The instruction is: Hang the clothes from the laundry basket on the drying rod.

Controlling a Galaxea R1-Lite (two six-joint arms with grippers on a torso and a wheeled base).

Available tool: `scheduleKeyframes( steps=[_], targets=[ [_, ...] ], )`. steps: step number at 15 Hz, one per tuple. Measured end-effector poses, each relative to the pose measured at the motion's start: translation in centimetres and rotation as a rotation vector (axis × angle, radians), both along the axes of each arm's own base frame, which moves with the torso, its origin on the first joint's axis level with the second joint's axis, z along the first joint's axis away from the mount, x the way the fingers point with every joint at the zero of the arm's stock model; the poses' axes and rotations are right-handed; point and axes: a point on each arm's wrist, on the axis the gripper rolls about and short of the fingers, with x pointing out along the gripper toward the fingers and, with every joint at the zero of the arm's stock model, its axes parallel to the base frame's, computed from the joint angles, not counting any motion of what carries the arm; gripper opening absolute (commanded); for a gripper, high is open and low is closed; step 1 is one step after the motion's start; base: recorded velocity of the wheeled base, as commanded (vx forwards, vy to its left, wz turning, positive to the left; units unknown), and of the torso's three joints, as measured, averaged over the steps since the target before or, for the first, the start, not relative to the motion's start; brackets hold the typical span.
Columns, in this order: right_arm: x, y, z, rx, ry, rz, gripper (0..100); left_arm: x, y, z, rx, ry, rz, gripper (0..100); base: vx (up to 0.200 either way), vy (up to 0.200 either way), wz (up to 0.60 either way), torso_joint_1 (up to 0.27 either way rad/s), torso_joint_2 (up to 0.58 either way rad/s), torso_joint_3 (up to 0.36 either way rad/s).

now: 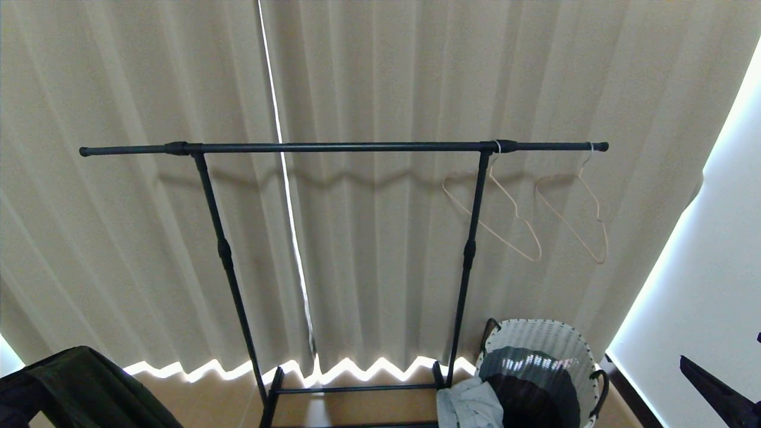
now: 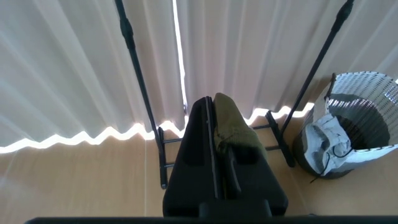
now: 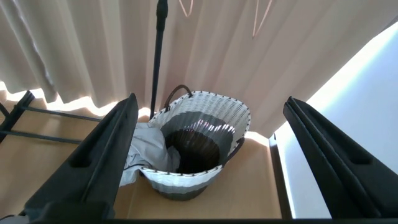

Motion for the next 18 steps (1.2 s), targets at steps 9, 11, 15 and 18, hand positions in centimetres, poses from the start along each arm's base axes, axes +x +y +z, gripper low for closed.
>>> scheduleKeyframes(
  steps=[9, 11, 15, 18],
  targets=[
    [-0.18, 0.00, 0.07, -0.001, -0.010, 0.000, 100, -0.35, -0.02, -0.21, 0.009, -0.007, -0.009, 0, 0.000, -0.044, 0.00, 0.002, 0.00, 0.001],
    [-0.20, 0.00, 0.02, -0.002, -0.009, 0.000, 100, -0.37, -0.02, -0.33, 0.011, -0.003, -0.009, 0, 0.000, -0.200, 0.00, 0.000, 0.00, 0.007],
    [-0.21, 0.00, -0.02, -0.002, -0.008, -0.001, 100, -0.40, -0.02, -0.35, 0.011, -0.004, -0.009, 0, 0.000, -0.200, 0.00, 0.008, 0.00, 0.004],
    [-0.26, 0.01, -0.04, -0.002, -0.008, 0.000, 100, -0.42, -0.01, -0.34, 0.011, -0.005, -0.009, 0, 0.000, -0.200, 0.00, 0.005, 0.00, 0.002]
  ],
)
